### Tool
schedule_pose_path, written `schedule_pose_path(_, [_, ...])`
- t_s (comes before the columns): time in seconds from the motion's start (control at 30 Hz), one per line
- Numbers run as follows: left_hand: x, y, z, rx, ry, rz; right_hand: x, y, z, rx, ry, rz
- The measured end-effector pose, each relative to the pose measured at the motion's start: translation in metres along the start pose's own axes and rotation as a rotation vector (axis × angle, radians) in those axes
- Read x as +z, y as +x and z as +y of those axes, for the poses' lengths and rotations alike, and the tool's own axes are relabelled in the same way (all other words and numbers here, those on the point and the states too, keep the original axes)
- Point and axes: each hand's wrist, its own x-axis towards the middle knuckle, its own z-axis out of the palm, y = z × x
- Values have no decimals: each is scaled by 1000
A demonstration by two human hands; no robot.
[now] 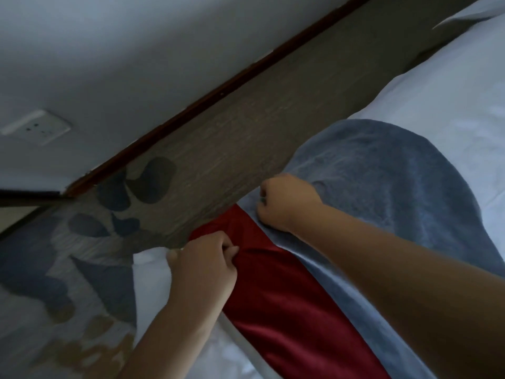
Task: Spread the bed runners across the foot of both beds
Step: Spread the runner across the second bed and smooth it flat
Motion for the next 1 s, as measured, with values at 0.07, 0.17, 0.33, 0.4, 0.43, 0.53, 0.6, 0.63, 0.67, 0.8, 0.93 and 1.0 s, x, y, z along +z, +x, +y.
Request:
schedule_pose_path(0.07, [-3, 6, 14, -6, 165, 24, -6, 6, 7, 45, -24, -23])
schedule_pose_path(0.17, [7, 20, 29, 68, 48, -38, -13, 18, 8, 159, -172, -124])
schedule_pose_path(0.33, [13, 33, 30, 110, -286, -169, -2, 32, -10, 171, -201, -251])
schedule_pose_path(0.4, [14, 31, 24, 87, -335, -154, 0, 33, -15, 164, -170, -250])
schedule_pose_path(0.43, [15, 30, 21, 83, -347, -139, 1, 33, -18, 157, -153, -243])
schedule_pose_path(0.53, [17, 21, 11, 61, -333, -87, 12, 35, -28, 65, -97, -163])
schedule_pose_path(0.6, [19, 14, 5, 30, -339, -81, 18, 37, -28, 6, -80, -122])
schedule_pose_path(0.63, [19, 11, 3, 20, -334, -76, 17, 38, -27, 2, -92, -139])
schedule_pose_path(0.67, [21, 8, 2, 18, -304, -70, 13, 37, -23, 11, -117, -158])
schedule_pose_path(0.8, [17, -4, 6, 0, -36, -52, -13, 26, 7, 92, -143, 79])
schedule_pose_path(0.93, [20, -30, 41, 119, 75, -22, -11, 5, 48, 134, -89, 277])
schedule_pose_path(1.0, [35, -43, 61, 233, 109, -37, -1, -5, 54, 28, -74, 378])
